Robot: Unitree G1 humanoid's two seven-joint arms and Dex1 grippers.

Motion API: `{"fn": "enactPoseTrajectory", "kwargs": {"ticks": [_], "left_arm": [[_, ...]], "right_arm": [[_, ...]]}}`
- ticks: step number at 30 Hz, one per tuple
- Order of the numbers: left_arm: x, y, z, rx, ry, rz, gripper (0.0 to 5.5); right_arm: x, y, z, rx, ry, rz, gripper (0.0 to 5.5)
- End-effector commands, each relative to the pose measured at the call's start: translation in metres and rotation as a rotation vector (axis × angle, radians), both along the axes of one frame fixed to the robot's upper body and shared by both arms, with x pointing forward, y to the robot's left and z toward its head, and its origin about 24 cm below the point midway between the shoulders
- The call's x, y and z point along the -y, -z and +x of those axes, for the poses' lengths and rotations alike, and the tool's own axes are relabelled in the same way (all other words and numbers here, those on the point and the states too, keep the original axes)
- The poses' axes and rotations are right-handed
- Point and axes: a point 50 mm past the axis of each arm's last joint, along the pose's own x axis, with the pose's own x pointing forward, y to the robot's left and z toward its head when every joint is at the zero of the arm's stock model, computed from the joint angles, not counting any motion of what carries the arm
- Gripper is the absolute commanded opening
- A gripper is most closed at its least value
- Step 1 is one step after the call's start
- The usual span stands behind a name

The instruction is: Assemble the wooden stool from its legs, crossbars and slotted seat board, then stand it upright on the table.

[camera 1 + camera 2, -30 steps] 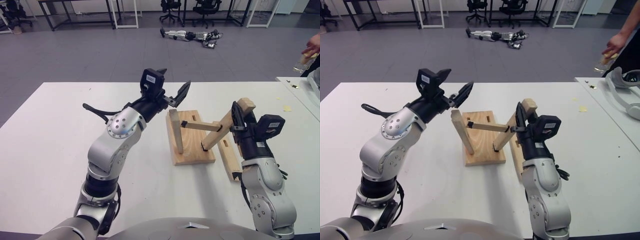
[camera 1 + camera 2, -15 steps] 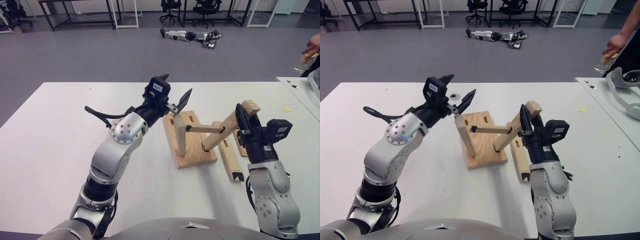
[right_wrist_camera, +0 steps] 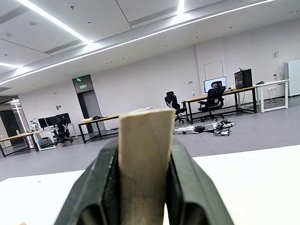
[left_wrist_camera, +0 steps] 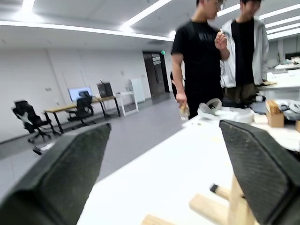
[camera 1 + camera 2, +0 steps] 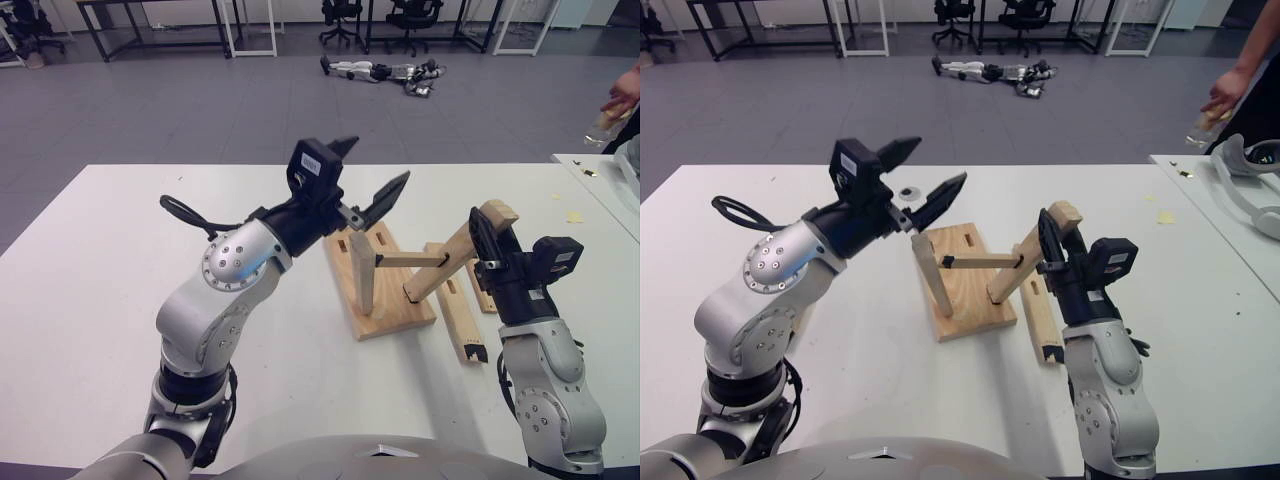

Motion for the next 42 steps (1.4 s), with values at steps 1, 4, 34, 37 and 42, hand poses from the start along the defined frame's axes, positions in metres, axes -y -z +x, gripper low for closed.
{"fn": "enactPoseTrajectory", "kwargs": {"ticks": [1,4,34,37,42], "left_arm": [[0.003,0.019,0.0,-0.075,0.03,0.052,4.26],[-0.003,0.031,0.008,-0.075,-0.032,0.127,4.26],[-0.009,0.059,0.013,-0.134,-0.133,0.177,4.26],[-0.008,0.059,0.013,-0.134,-0.129,0.173,4.26],[-0.007,0.058,0.013,-0.128,-0.132,0.166,4.26]], "right_arm": [[0.008,0.052,-0.007,-0.345,0.024,-0.085,1.01],[0.012,0.056,-0.01,-0.353,0.014,-0.092,1.01],[0.009,0.074,-0.017,-0.506,-0.149,-0.341,1.16],[0.005,0.073,-0.016,-0.516,-0.158,-0.334,1.16],[0.011,0.043,0.0,-0.352,-0.111,-0.268,1.16]]}}
